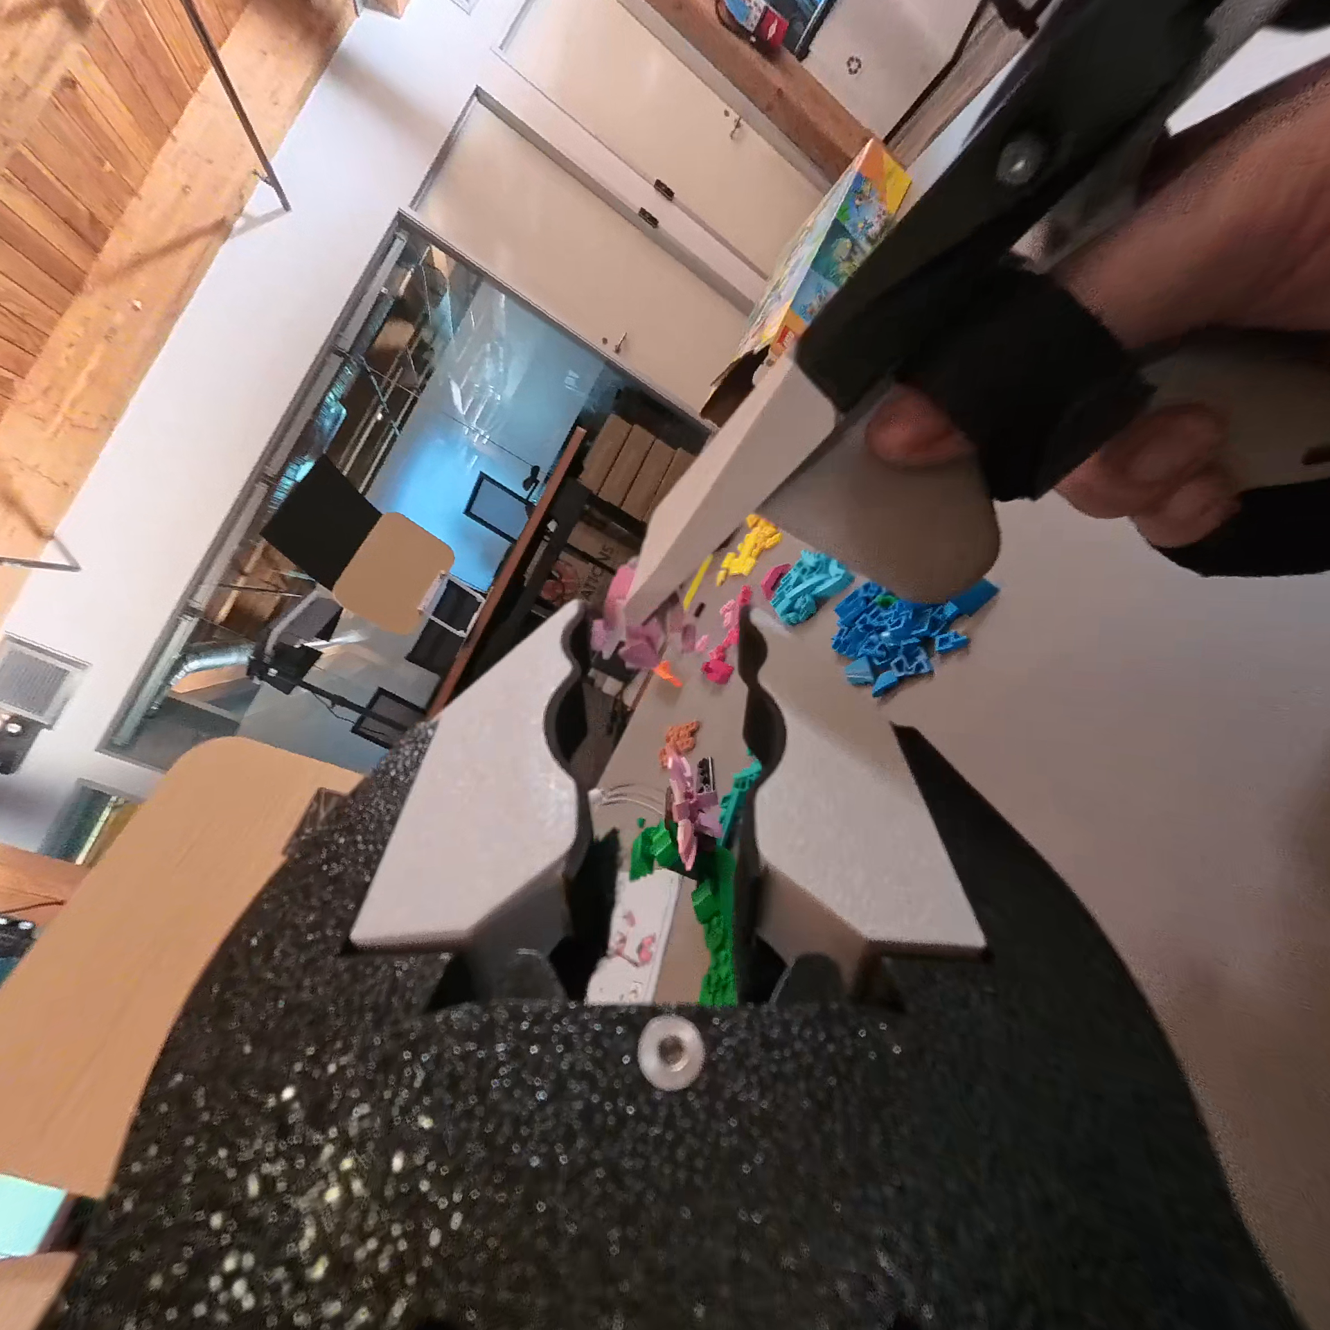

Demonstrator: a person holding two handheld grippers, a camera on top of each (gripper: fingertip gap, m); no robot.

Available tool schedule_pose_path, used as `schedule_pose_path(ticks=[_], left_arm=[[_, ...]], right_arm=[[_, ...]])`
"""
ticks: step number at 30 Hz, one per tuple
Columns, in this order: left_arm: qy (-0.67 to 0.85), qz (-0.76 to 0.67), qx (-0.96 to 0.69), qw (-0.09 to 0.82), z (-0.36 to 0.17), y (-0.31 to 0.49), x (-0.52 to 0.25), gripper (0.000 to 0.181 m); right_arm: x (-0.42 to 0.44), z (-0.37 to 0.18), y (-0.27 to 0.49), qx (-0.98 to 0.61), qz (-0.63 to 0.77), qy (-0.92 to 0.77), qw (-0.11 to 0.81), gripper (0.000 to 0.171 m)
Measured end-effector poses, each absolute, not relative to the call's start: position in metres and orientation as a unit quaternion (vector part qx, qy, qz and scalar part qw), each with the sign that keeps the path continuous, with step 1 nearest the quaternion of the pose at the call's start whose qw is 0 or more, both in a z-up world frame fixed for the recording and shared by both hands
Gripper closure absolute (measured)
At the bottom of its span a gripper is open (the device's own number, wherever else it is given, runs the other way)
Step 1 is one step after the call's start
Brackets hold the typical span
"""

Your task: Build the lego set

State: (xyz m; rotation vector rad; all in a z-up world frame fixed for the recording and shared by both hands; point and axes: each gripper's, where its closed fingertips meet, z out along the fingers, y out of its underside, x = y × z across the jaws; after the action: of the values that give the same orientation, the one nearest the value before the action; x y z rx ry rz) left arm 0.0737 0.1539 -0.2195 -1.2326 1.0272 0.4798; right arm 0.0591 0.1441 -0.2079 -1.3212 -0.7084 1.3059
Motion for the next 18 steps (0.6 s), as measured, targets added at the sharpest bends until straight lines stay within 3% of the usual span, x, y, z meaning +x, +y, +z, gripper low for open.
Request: schedule_pose_path(ticks=[15, 18], left_arm=[[0.459, 0.247, -0.531, 0.668, -0.222, 0.159, 0.071, 0.161], [0.457, 0.244, -0.529, 0.672, -0.221, 0.157, 0.069, 0.162]], right_arm=[[0.051, -0.219, 0.140, -0.567, 0.526, -0.294, 0.561, 0.153], [0.065, -0.207, 0.144, -0.541, 0.542, -0.267, 0.585, 0.140]])
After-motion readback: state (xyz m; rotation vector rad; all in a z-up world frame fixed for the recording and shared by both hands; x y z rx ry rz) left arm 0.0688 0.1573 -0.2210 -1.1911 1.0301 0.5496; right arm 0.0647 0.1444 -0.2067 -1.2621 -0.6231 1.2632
